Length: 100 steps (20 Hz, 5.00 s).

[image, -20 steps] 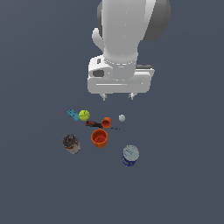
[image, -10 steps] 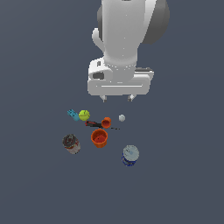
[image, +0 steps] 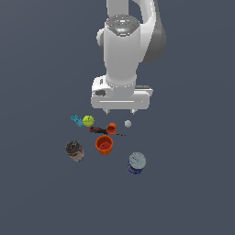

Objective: Pick up a designated object from a clutter of objects.

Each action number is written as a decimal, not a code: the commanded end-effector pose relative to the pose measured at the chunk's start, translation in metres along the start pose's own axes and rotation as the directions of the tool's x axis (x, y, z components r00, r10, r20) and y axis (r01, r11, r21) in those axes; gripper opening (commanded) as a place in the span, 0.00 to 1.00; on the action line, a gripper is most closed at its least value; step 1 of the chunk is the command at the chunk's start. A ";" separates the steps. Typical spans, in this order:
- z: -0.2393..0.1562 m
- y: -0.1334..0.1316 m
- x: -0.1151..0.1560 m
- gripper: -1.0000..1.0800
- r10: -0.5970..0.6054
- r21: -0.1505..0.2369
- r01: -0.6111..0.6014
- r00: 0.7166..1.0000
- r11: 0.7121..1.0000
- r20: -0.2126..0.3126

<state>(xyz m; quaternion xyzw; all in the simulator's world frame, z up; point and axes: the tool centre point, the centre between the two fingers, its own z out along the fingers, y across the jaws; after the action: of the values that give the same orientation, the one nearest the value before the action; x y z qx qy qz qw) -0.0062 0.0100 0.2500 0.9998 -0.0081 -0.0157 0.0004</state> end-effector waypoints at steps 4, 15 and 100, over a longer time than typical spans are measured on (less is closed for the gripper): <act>0.045 0.011 -0.008 0.96 0.034 0.003 -0.034 0.999 0.999 -0.007; 0.129 0.032 -0.041 0.96 0.104 0.006 -0.104 0.994 0.995 -0.023; -0.022 -0.081 -0.126 0.00 0.139 0.002 -0.139 0.990 0.990 -0.032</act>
<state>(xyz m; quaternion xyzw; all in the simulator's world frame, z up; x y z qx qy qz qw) -0.1267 0.0868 0.2631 0.9970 -0.0776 0.0005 0.0015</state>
